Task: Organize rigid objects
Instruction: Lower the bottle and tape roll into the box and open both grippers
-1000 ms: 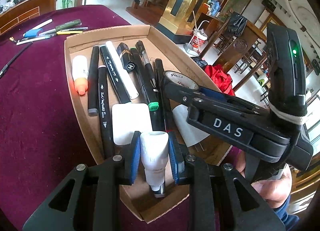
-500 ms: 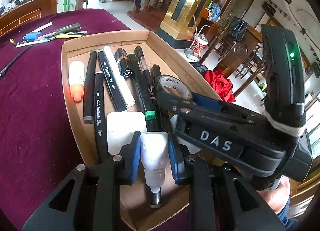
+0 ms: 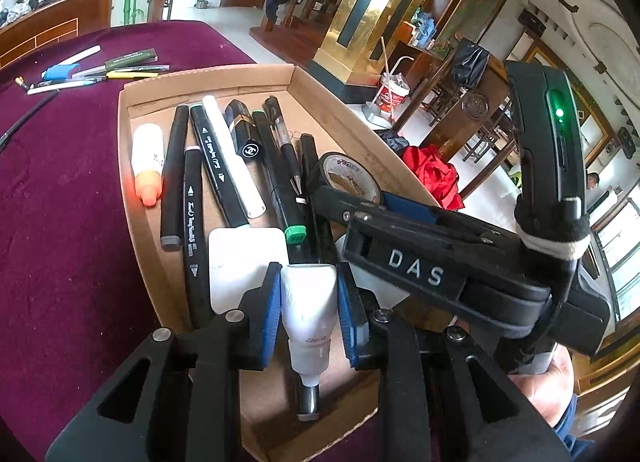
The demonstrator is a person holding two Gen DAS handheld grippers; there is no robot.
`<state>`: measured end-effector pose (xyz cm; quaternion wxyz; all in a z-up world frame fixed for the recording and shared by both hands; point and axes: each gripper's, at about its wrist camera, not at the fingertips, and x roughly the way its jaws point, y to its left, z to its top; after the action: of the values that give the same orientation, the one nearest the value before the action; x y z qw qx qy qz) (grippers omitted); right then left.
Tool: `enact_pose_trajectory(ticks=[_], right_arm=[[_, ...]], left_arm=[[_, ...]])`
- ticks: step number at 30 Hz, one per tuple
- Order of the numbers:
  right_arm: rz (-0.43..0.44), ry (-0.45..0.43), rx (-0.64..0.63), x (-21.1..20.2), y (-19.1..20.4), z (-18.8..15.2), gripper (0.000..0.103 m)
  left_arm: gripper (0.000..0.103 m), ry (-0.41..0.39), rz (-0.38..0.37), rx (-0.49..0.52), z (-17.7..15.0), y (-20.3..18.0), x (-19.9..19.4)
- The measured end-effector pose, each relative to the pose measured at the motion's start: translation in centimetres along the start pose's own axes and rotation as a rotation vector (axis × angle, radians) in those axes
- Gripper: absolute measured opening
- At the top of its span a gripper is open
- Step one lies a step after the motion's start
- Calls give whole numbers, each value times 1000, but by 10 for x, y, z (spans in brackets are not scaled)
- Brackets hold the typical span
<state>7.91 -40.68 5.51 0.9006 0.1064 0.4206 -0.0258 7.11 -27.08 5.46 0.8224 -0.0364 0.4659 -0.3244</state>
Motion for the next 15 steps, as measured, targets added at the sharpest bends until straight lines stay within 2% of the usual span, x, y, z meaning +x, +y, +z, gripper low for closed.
enact_pose_trajectory(ticks=[15], right_arm=[[6,-13,0,0,2,-3,51]], left_arm=[[23,5,-7,-18,-7,11,-9]])
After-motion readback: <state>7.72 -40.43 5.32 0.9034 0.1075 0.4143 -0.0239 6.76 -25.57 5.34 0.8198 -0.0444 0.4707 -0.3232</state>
